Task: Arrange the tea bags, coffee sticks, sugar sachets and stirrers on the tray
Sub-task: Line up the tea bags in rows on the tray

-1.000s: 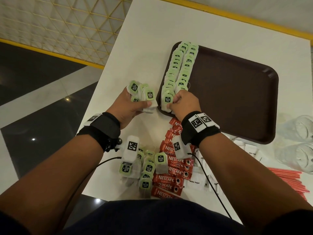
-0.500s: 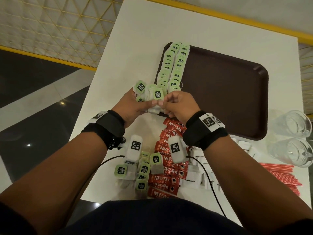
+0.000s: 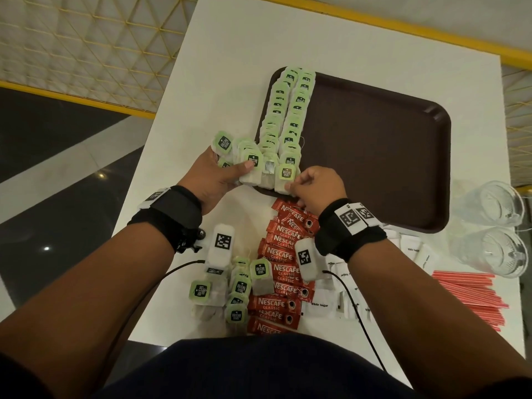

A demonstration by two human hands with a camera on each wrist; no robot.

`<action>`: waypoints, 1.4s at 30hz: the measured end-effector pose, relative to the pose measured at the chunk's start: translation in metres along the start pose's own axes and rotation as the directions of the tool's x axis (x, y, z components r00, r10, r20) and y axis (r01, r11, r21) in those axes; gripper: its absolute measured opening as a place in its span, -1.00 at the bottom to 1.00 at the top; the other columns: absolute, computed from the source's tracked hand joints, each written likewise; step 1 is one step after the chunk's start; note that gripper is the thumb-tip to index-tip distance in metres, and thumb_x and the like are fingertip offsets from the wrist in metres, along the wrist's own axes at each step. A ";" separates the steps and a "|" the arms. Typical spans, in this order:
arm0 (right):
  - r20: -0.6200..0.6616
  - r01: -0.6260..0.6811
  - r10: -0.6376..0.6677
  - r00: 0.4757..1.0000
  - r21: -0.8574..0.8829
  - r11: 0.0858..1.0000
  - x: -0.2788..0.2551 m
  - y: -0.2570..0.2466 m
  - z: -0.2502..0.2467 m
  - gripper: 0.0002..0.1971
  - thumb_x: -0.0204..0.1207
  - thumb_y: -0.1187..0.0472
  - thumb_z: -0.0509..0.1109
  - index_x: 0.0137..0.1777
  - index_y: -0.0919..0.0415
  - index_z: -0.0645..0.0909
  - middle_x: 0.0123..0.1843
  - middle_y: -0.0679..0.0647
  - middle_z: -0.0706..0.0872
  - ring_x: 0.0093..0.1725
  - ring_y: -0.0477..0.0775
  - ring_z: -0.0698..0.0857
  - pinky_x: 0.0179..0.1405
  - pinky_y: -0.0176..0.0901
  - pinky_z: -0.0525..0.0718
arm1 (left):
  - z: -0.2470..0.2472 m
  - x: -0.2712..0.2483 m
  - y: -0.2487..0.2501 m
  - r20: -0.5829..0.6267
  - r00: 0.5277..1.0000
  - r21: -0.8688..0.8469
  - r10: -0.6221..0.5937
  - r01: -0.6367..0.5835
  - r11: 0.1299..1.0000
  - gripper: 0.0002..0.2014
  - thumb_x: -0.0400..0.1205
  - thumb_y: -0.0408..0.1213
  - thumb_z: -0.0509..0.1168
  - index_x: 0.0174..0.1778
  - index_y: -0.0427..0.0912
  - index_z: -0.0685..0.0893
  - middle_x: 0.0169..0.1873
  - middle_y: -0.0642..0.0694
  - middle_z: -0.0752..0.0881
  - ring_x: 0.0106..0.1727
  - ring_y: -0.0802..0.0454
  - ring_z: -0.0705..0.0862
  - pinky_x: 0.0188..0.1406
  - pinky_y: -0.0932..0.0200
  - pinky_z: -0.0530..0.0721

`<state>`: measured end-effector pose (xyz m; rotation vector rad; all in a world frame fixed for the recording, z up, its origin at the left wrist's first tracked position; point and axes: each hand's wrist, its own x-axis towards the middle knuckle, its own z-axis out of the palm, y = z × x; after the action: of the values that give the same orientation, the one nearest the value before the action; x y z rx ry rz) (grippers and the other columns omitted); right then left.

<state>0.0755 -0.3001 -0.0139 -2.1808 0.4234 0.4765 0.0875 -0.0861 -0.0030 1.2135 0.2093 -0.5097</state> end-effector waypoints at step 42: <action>-0.147 0.042 0.012 0.989 0.355 0.934 0.180 -0.033 -0.097 -0.89 0.56 0.35 0.46 -0.18 0.20 0.63 -0.25 0.14 0.76 -0.42 -0.10 0.70 -0.46 -0.34 0.68 | 0.045 0.138 0.059 -0.188 0.978 0.074 0.090 -0.078 0.994 -0.78 0.71 -0.47 0.27 0.26 -0.32 0.50 0.11 -0.10 0.69 0.04 0.01 0.80 -0.18 0.21 0.77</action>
<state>0.2657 -0.3822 -0.0216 -1.8674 0.5296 0.2089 0.2310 -0.1493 0.0045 1.3315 0.3053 -0.3281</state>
